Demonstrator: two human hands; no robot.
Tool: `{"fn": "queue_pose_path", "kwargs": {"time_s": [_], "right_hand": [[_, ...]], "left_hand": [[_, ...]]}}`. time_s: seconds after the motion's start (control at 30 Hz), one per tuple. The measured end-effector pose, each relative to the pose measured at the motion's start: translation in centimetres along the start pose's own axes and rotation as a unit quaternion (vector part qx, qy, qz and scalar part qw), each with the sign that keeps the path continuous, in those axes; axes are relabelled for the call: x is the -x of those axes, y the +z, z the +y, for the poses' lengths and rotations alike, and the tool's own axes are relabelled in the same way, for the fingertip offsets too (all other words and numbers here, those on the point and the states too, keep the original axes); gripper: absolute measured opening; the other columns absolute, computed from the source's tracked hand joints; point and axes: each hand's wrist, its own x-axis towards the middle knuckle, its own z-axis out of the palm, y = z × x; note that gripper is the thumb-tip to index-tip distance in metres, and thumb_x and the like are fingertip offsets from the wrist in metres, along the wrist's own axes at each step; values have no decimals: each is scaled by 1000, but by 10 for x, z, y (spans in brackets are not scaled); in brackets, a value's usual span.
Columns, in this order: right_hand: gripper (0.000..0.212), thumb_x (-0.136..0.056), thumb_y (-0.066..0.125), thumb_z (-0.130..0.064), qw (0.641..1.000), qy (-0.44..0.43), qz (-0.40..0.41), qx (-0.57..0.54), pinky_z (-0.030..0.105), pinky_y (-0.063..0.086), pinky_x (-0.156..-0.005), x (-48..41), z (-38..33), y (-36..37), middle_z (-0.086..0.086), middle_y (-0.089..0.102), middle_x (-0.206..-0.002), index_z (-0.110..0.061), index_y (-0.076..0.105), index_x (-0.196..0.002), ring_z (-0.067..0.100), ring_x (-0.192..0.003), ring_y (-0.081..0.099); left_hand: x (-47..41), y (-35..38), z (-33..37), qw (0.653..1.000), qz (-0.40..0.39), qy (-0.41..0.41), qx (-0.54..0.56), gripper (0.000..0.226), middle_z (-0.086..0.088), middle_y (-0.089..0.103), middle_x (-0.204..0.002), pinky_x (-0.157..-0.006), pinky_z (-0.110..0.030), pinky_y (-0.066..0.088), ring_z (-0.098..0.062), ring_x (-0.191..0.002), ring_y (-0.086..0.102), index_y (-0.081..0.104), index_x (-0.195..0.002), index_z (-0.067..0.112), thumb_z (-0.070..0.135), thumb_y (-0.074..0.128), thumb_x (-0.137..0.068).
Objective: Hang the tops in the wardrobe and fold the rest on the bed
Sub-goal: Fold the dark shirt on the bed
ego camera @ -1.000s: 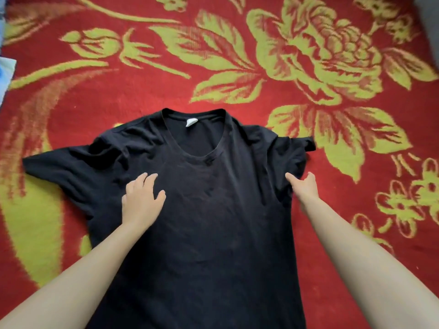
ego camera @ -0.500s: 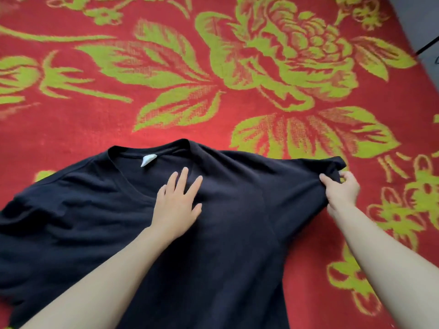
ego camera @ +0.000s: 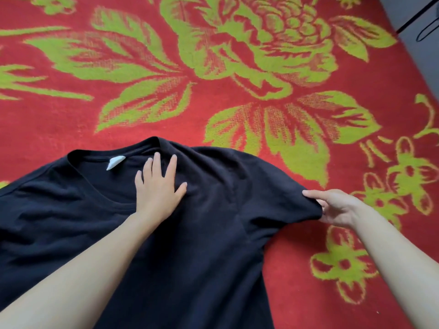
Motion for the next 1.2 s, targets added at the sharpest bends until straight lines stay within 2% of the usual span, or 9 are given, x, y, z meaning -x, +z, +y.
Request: {"fn": "queue_pose_path", "kwargs": {"time_s": [0.1,0.3,0.4,0.53,0.7,0.87,0.97,1.1,1.2], "right_hand": [[12,-76,69,-8,998,-10,-31,53,22,42,-54,2,-1,7,1,68,-67,-13,61,-84,12,-55,60],[13,-90,56,-6,910,-361,141,150,20,37,-59,7,-24,36,3,57,-74,-16,56,-82,3,-65,54],[17,-97,47,-23,839,-376,230,317,33,37,-72,7,-26,53,11,63,-97,-16,54,-110,28,-94,58],[39,-98,44,-32,826,-265,299,397,37,40,-81,1,-20,57,18,61,-117,-25,38,-136,37,-108,55],[60,-92,56,-30,964,-191,186,-7,40,36,-107,-14,12,38,10,44,-142,-15,29,-144,26,-126,45],[31,-86,61,1,978,-194,63,-38,15,51,-67,-11,46,37,10,65,-99,-4,56,-116,3,-73,65],[9,-83,63,0,965,-226,128,45,23,43,-51,-9,41,42,3,59,-70,-7,61,-78,5,-56,55],[47,-85,62,-29,900,-151,337,232,35,26,-58,-9,46,35,4,34,-52,-15,32,-53,25,-58,37],[53,-88,60,-31,910,-184,295,227,33,25,-59,-10,52,39,0,28,-52,-16,26,-51,23,-60,33]], "left_hand": [[-21,-18,18,960,24,-61,271,68,-12,39,-143,-107,-41,30,-27,-131,35,22,-148,18,32,56,-91],[-63,-42,27,640,19,-271,719,75,-5,49,-110,-68,-22,41,-9,-74,56,18,-148,30,0,55,-89],[-77,-39,24,657,22,-328,678,67,-6,50,-111,-52,-20,42,-12,-69,52,29,-144,23,4,59,-88],[-83,-26,16,747,80,-343,564,58,-10,56,-121,-86,-40,51,-27,-104,58,43,-135,16,18,66,-82],[-91,-38,9,670,72,-284,682,70,-6,48,-133,-84,-30,42,-19,-112,53,30,-144,26,6,61,-85],[-84,-48,0,587,80,-250,766,61,-2,54,-129,-82,-27,51,-11,-99,59,40,-140,26,-2,53,-87],[-78,-45,-1,625,78,-209,748,64,2,50,-135,-74,-20,48,-9,-105,58,35,-144,24,-1,53,-88],[-65,-37,9,887,57,-152,433,75,-11,25,-152,-104,-33,31,-25,-136,28,20,-149,29,14,60,-87],[-33,-26,28,972,81,-117,187,77,-18,5,-156,-111,-49,15,-33,-141,7,15,-150,24,21,59,-86]]}}
